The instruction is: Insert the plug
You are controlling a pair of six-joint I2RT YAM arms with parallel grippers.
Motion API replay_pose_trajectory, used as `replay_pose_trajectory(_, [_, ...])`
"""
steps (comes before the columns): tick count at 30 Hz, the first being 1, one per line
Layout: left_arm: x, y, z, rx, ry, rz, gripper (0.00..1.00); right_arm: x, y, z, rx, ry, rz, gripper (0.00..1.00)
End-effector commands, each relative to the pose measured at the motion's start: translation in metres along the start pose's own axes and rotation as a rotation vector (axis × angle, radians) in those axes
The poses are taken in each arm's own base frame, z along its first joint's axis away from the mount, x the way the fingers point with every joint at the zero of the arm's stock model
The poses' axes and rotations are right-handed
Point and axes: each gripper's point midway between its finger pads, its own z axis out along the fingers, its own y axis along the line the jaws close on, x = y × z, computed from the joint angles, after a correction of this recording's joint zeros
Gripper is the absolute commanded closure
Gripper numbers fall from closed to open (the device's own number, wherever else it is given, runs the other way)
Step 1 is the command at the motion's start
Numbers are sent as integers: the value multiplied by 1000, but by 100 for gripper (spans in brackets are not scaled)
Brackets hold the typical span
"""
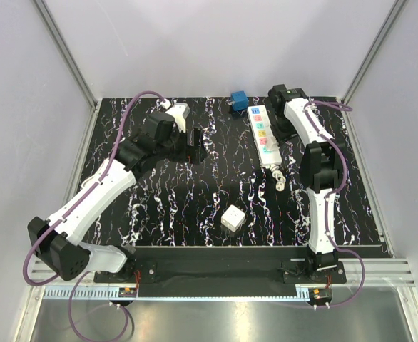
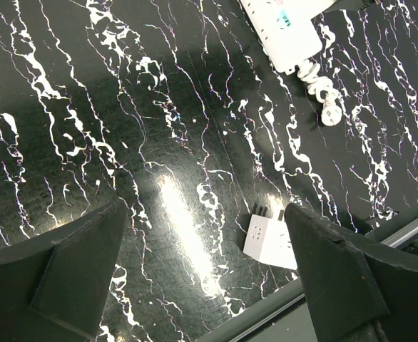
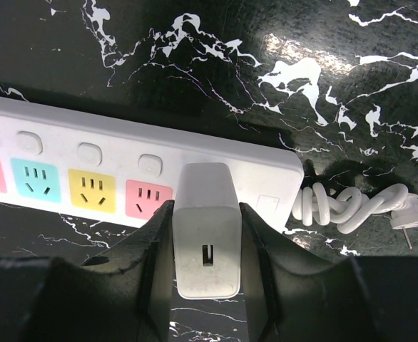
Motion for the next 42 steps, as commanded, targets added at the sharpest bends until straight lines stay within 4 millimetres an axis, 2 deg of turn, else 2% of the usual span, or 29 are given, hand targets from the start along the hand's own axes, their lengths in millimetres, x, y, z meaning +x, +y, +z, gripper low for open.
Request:
replay_pose_trajectory(1, [-15, -5, -9, 20, -70, 12, 1, -7, -10, -6, 34, -60, 19, 100])
replay_pose_trajectory(7, [-15, -6, -10, 25, -71, 11, 1, -4, -15, 1, 66, -74, 24, 100])
replay_pose_trajectory(11, [-17, -4, -12, 15, -83, 11, 1, 7, -18, 15, 86, -53, 37, 100])
replay_pose_trajectory(18, [-18, -4, -12, 14, -85, 13, 1, 19, -21, 25, 106, -69, 23, 100])
replay_pose_trajectory(25, [-17, -5, -13, 18, -83, 10, 1, 10, -6, 2, 65, -161, -14, 100])
replay_pose_trajectory(27, [-19, -5, -13, 19, -88, 8, 1, 11, -10, -3, 85, -188, -43, 100])
replay_pose_trajectory(28, [-18, -4, -13, 16, -86, 7, 1, 12, -6, -3, 84, -203, -49, 100])
replay_pose_trajectory(35, [-23, -3, -21, 5, -115, 6, 1, 25, -18, 6, 150, -255, -120, 100])
replay_pose_trajectory(39, [-32, 8, -34, -58, -176, -18, 1, 30, -18, 9, 156, -275, -143, 100])
replay_pose_trajectory(42, [-42, 31, -48, -170, -251, -65, 1, 35, -17, 11, 161, -287, -172, 100])
